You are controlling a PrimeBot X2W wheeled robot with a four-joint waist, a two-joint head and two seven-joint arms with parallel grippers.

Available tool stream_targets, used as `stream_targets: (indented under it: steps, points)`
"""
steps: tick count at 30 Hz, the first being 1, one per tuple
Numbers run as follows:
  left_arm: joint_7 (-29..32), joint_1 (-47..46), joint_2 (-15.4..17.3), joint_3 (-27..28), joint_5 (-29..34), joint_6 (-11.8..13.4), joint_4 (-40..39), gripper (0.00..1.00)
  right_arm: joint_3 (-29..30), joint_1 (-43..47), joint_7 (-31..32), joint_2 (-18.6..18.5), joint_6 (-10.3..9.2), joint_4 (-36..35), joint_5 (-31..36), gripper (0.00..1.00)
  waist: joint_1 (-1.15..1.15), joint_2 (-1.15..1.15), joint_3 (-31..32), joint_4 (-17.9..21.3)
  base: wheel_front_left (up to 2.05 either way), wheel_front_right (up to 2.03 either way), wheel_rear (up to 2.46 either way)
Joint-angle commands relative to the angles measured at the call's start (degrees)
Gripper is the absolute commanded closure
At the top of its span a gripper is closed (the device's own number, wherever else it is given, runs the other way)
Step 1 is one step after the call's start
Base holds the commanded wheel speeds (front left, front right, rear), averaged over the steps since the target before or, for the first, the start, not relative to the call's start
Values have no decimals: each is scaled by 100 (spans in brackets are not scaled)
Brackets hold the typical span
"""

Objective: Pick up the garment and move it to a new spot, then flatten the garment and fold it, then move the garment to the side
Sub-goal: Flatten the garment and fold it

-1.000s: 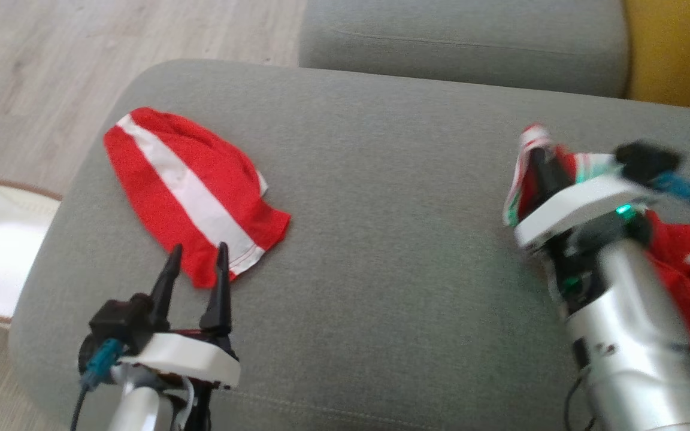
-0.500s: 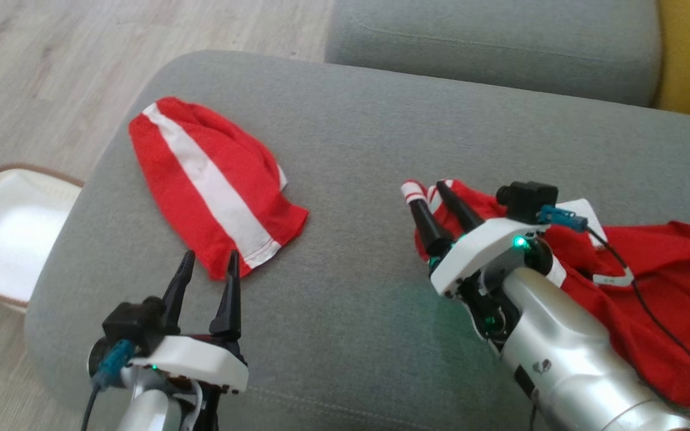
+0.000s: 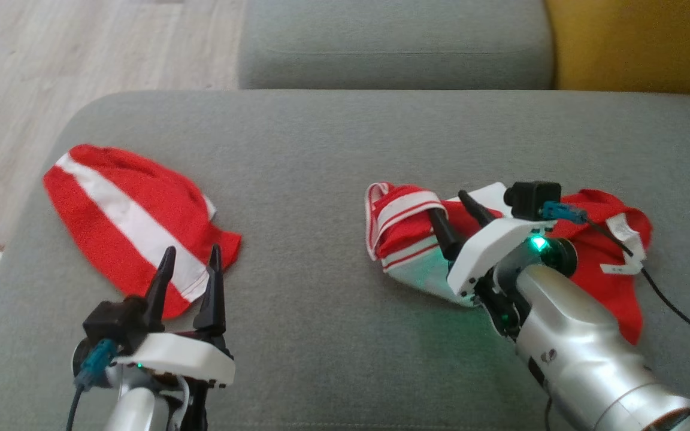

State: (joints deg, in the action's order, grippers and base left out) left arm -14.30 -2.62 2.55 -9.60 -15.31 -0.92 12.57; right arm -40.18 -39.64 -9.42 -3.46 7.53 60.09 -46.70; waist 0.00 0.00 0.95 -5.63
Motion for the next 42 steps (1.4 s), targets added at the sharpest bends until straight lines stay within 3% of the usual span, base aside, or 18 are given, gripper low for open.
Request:
stream_targets:
  steps: [1,6,13,20,24,28,31,38,42]
  points:
    - [-70,-221,32,201,-49,49,-219,0,-38,-103,38,58,-4,-122,16,0,0,0,81,177,0,0,0]
    - [-70,-263,32,147,-116,71,-286,0,-92,226,241,58,-4,80,164,0,0,0,135,364,0,0,0]
    - [-70,-206,32,140,-101,124,-322,0,66,498,32,58,-4,254,679,0,0,0,229,490,0,0,0]
    - [-70,-174,32,129,-96,142,-385,0,816,622,-370,3,-4,449,1274,0,0,0,291,540,0,0,0]
    - [-70,-157,32,124,-91,147,-414,0,901,864,-418,-48,-4,126,1634,0,0,0,288,554,0,0,0]
    - [-70,-154,32,134,-79,144,-417,0,867,1077,-171,-33,-4,-502,1659,0,0,0,281,570,0,0,0]
    - [-70,-164,32,132,-81,142,-403,0,875,1341,260,-27,-4,-1566,1345,0,0,0,278,574,0,0,0]
    - [-70,-186,32,106,-90,137,-359,0,785,2211,1390,-395,-4,-4235,1174,0,0,0,284,531,0,0,0]
    - [-70,-193,32,144,-64,122,-348,0,913,2647,1827,-382,-4,-5486,1120,0,0,0,285,511,0,0,0]
